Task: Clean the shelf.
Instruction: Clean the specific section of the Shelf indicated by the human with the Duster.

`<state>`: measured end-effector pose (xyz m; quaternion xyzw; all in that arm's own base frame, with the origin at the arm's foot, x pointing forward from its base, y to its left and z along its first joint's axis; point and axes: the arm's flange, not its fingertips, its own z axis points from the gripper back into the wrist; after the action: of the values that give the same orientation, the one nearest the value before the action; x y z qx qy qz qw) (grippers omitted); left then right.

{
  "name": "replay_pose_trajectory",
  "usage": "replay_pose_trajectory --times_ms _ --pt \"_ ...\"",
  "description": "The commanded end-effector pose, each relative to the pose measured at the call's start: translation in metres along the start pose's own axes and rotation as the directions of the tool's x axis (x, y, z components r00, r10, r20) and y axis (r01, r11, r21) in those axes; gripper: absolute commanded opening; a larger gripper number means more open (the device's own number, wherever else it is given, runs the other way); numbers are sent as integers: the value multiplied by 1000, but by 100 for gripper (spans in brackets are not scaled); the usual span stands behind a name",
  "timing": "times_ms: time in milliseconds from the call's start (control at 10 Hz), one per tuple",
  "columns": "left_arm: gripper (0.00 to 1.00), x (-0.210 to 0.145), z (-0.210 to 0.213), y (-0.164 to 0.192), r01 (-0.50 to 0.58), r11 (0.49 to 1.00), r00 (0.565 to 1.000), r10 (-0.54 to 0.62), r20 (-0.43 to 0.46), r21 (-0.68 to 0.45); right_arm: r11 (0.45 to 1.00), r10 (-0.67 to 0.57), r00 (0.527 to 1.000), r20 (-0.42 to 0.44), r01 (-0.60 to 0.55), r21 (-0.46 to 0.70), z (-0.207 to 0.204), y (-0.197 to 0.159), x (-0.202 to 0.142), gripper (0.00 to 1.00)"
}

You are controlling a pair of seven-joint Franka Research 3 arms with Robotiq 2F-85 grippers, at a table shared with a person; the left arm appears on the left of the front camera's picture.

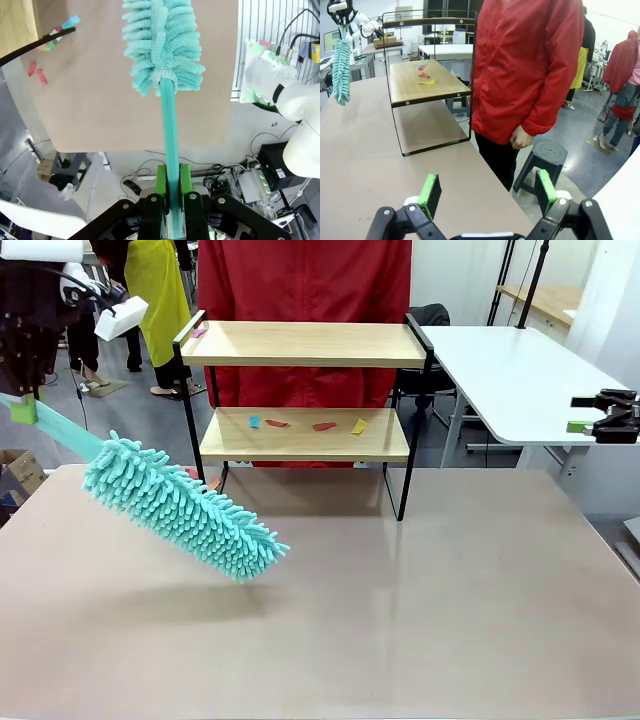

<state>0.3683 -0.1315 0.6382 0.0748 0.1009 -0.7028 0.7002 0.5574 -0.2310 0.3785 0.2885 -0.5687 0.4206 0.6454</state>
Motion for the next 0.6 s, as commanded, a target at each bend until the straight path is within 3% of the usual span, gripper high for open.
replay_pose_trajectory --times_ms 0,500 --pt "13 -2 1 -1 -1 1000 1000 1 5 -1 1000 -11 1000 -13 11 -2 -1 0 7 100" --pt "13 -2 1 -1 -1 1000 1000 1 5 -1 1000 -11 1000 -13 11 -2 -1 0 7 100"
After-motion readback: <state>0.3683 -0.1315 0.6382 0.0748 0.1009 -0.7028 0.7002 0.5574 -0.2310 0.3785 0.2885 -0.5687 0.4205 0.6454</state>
